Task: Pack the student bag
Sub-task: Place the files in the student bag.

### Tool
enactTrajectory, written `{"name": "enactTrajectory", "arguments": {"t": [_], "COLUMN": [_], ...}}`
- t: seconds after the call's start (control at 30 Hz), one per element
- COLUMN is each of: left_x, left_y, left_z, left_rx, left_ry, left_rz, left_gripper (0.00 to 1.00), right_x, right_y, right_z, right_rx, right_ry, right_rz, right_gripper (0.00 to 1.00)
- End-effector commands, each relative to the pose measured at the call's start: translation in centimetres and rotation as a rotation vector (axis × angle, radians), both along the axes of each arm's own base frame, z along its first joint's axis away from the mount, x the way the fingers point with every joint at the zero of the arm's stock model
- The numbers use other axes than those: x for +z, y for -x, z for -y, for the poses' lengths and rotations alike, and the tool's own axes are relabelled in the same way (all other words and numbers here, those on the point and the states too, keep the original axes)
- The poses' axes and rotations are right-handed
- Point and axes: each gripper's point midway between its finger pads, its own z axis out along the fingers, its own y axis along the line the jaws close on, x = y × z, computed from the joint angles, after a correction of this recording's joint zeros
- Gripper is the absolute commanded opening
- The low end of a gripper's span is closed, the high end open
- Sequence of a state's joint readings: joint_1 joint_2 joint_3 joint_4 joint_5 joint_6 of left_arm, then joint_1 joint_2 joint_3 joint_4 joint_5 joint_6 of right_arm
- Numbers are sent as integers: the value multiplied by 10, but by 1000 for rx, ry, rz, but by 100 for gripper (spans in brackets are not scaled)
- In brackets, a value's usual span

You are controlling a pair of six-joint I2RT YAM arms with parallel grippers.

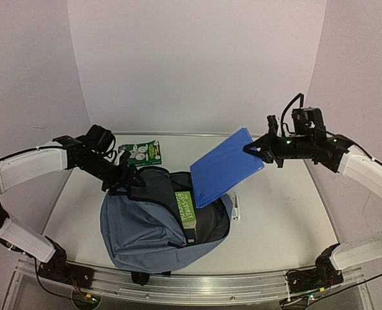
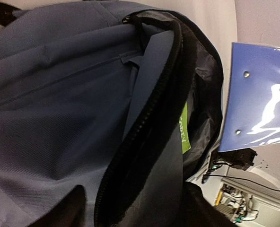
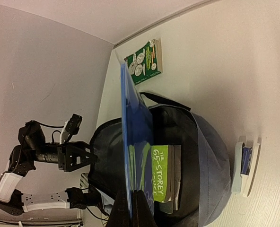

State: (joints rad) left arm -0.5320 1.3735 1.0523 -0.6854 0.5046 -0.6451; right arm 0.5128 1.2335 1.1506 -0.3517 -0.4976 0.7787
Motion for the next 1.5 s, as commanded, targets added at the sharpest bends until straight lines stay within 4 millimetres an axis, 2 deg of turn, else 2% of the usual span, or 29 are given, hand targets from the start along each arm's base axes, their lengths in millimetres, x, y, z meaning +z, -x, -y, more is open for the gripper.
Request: {"name": "enactTrajectory", "arguments": {"t": [0.0, 0.1, 0.17, 0.2, 0.3, 0.47, 0.6, 0.73, 0.97, 1.07, 1.27, 1.4, 1.47], "left_x": [13, 15, 22, 27, 49, 98, 117, 122, 128, 127, 123, 118, 113], "left_y": [2, 2, 3, 3, 6, 14, 17, 17, 15, 15, 14, 13, 14], "left_z": [14, 14, 13, 14, 14, 21, 24, 29, 39, 41, 43, 41, 40], "left_rx": [-23, -24, -34, -44, -78, -162, -203, -232, -283, -293, -298, -291, -282], "left_ry": [109, 114, 117, 125, 164, 267, 300, 322, 372, 379, 376, 366, 357], "left_rz": [5, 11, 36, 54, 137, 269, 319, 324, 322, 321, 308, 299, 283], "left_gripper": [51, 16, 3, 0, 0, 0, 0, 0, 0, 0, 0, 0, 0], "right_x": [8, -3, -7, -10, -20, -49, -63, -75, -99, -108, -124, -135, -142], "right_y": [3, 10, 13, 14, 16, 18, 17, 19, 25, 28, 41, 50, 52], "right_z": [-16, -27, -32, -33, -37, -44, -43, -50, -85, -107, -168, -197, -203], "right_rx": [-2, 13, 14, 14, 14, 10, -13, -2, 19, 30, 106, 154, 161], "right_ry": [-120, -125, -126, -123, -117, -77, -49, -34, 31, 34, 39, 63, 80], "right_rz": [2, -24, -33, -37, -51, -103, -118, -138, -161, -163, -151, -143, -142], "right_gripper": [0, 0, 0, 0, 0, 0, 0, 0, 0, 0, 0, 0, 2]}}
